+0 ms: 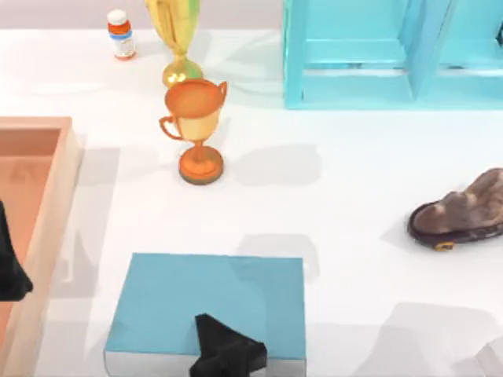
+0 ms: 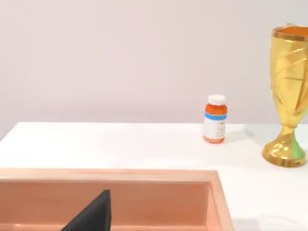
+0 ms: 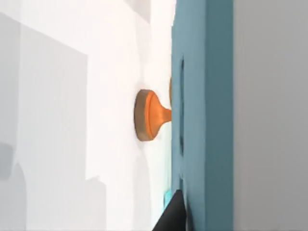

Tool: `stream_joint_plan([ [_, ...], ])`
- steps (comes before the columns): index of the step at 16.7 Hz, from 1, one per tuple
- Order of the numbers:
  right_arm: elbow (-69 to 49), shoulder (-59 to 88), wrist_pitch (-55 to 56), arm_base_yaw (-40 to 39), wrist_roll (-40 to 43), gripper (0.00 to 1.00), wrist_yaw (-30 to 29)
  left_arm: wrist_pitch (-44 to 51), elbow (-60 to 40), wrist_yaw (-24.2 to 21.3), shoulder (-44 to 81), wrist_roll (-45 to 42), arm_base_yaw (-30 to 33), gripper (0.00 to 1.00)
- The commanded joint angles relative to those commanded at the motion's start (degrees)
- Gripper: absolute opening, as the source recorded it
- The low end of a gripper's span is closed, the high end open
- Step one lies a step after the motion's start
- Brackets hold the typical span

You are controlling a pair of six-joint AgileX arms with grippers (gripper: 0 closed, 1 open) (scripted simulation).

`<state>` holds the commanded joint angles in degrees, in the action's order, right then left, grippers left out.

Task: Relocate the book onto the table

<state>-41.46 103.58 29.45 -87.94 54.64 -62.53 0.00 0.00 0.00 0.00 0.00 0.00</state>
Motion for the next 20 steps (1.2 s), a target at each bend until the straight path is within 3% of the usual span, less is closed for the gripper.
stream_joint_plan([
  [9,1.4,4.8,6.2,-0.1,0.1,0.0,-0.2,0.0,0.0,0.0,0.0,0.0,0.0,1.0],
  [20,1.4,4.8,6.2,-0.1,0.1,0.83,-0.2,0.0,0.0,0.0,0.0,0.0,0.0,1.0],
])
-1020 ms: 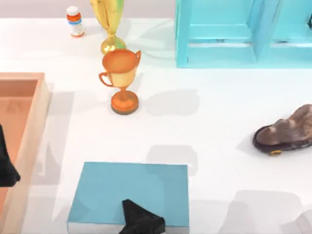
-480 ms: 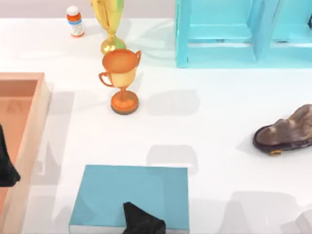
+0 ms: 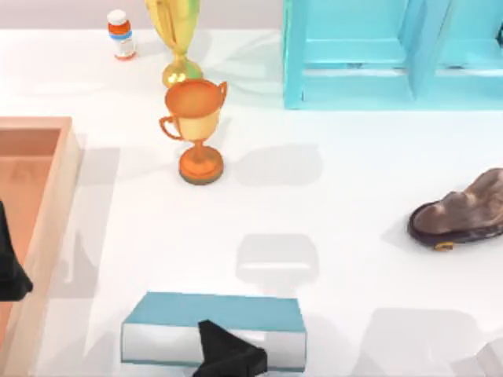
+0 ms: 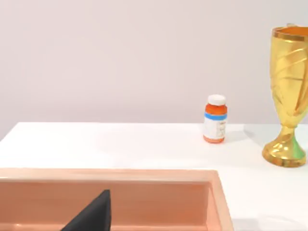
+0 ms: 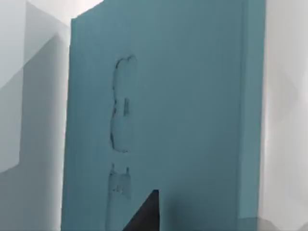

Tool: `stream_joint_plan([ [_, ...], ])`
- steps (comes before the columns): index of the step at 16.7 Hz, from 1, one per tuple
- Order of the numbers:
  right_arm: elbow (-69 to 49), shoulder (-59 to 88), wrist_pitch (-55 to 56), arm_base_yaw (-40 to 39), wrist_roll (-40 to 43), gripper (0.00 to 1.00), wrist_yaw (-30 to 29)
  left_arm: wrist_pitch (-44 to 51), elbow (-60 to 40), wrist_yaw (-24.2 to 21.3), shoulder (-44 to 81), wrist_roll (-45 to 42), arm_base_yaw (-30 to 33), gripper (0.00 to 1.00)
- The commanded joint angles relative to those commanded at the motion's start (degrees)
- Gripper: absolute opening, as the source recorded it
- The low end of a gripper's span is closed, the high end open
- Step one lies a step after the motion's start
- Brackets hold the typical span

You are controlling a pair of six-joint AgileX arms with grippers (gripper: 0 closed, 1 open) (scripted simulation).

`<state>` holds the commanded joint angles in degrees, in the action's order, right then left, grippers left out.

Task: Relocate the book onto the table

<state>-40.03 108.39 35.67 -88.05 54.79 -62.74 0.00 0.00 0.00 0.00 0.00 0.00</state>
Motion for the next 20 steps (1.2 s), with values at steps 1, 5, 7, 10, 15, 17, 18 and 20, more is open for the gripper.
stream_joint_plan([
  [1,0.0,0.0,0.0,0.0,0.0,0.9,0.0,0.0,0.0,0.0,0.0,0.0,0.0,1.0],
  [5,0.0,0.0,0.0,0.0,0.0,1.0,0.0,0.0,0.0,0.0,0.0,0.0,0.0,1.0],
  [7,0.0,0.0,0.0,0.0,0.0,1.0,0.0,0.0,0.0,0.0,0.0,0.0,0.0,1.0],
  [10,0.0,0.0,0.0,0.0,0.0,1.0,0.0,0.0,0.0,0.0,0.0,0.0,0.0,1.0],
  [15,-1.7,0.3,-3.6,-1.6,-3.8,1.0,0.7,0.0,0.0,0.0,0.0,0.0,0.0,1.0],
  [17,-3.8,0.7,-8.8,-3.8,-9.0,1.0,1.0,0.0,0.0,0.0,0.0,0.0,0.0,1.0],
  [18,-5.1,1.0,-12.2,-5.2,-12.2,1.0,1.1,0.0,0.0,0.0,0.0,0.0,0.0,1.0],
  [20,-7.8,1.7,-20.2,-8.4,-19.3,1.0,0.6,0.0,0.0,0.0,0.0,0.0,0.0,1.0],
])
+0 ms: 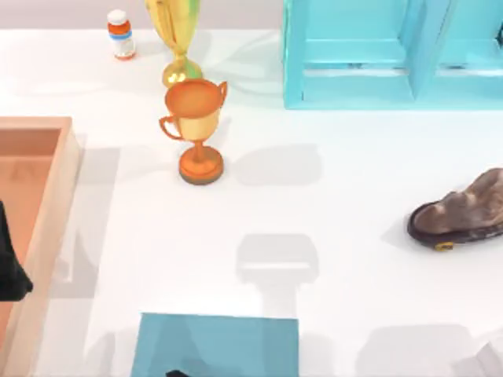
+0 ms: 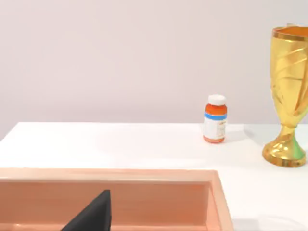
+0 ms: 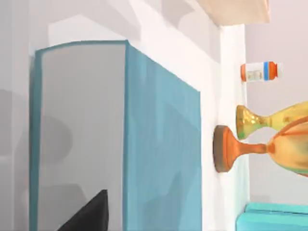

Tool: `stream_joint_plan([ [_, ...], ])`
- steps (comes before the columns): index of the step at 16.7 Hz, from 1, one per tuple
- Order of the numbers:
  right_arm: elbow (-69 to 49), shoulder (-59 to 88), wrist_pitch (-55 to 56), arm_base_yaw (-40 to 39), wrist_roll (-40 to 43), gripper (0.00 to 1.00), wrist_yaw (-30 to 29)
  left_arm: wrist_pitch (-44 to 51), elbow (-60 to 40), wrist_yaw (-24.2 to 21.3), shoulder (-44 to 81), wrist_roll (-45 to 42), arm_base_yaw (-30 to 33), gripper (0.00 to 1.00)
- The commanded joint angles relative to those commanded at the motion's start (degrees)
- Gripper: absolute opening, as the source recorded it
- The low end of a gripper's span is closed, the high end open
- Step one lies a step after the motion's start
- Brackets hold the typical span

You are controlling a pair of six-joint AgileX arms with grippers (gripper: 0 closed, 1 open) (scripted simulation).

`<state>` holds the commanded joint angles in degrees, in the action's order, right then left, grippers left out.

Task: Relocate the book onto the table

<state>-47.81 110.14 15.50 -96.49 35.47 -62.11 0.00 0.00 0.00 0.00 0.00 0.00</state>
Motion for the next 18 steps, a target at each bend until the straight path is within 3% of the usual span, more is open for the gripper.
stream_joint_plan([
  [11,-15.3,6.5,-50.9,-15.3,-38.6,1.0,-11.3,0.0,0.0,0.0,0.0,0.0,0.0,1.0],
  [15,-19.1,7.4,-60.7,-17.1,-46.3,1.0,-13.6,0.0,0.0,0.0,0.0,0.0,0.0,1.0],
  [18,-19.6,7.3,-62.0,-17.3,-47.5,1.0,-13.8,0.0,0.0,0.0,0.0,0.0,0.0,1.0],
])
